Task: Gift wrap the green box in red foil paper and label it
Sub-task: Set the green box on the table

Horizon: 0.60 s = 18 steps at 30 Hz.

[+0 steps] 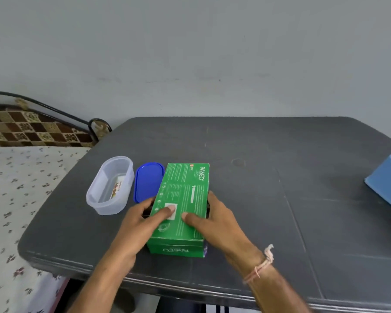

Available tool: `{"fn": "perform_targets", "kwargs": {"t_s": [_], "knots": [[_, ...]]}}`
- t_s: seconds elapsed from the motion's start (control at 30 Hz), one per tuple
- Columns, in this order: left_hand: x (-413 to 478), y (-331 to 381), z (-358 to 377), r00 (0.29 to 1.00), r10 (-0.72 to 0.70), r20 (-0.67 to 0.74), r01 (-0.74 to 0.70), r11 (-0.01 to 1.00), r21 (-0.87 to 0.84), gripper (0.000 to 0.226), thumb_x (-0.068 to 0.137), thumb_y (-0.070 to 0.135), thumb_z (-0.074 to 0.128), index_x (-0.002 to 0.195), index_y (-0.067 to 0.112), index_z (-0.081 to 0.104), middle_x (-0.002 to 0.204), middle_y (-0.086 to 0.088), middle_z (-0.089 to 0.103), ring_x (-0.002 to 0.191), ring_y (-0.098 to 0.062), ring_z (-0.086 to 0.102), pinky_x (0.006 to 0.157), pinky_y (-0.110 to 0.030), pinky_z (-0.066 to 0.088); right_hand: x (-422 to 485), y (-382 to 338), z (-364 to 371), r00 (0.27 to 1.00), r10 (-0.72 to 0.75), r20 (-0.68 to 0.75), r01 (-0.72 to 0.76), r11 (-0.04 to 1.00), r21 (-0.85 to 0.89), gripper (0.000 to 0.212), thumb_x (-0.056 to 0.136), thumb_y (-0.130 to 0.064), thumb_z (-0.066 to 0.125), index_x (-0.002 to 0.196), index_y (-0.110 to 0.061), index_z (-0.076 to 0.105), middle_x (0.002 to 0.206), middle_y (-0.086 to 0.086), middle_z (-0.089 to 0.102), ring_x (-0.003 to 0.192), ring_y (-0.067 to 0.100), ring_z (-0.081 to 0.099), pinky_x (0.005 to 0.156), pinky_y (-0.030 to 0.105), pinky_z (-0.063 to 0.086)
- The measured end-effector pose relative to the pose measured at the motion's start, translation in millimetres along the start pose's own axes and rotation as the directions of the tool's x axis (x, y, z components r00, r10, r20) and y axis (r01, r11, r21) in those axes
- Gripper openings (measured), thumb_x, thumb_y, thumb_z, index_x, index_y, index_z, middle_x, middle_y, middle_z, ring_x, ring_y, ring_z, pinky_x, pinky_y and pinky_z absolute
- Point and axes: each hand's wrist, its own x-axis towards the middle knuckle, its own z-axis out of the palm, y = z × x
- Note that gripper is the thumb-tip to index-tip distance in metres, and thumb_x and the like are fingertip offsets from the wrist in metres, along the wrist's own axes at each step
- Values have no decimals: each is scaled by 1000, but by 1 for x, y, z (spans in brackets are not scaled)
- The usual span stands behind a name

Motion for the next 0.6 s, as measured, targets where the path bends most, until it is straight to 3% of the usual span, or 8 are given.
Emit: {"fn": "perform_targets", "kwargs": {"t_s": [0.17,0.33,0.6], "knots": [[27,-7,-20,999,18,-43,-18,1000,5,20,90,28,76,108,20,77,95,-2,80,87,-20,78,79,-34,58,30,-6,17,998,-10,-64,10,1000,0,64,58,-62,73,117,-43,58,108,-18,74,94,7,73,92,40,59],[48,-9,-29,998,38,-60,-37,999,10,21,87,31,79,103,18,78,92,-4,80,86,-22,78,83,-38,60,52,-11,23,999,-3,-54,7,997,82,58,67,-44,83,119,-32,63,108,-11,76,94,10,75,92,40,60],[53,-12,-28,988,73,-137,-65,996,64,18,87,33,80,96,18,79,85,-2,80,80,-21,78,84,-45,62,59,-12,27,998,7,-58,1,990,139,52,75,-31,87,120,-25,62,110,-7,75,95,12,75,91,37,61]]}}
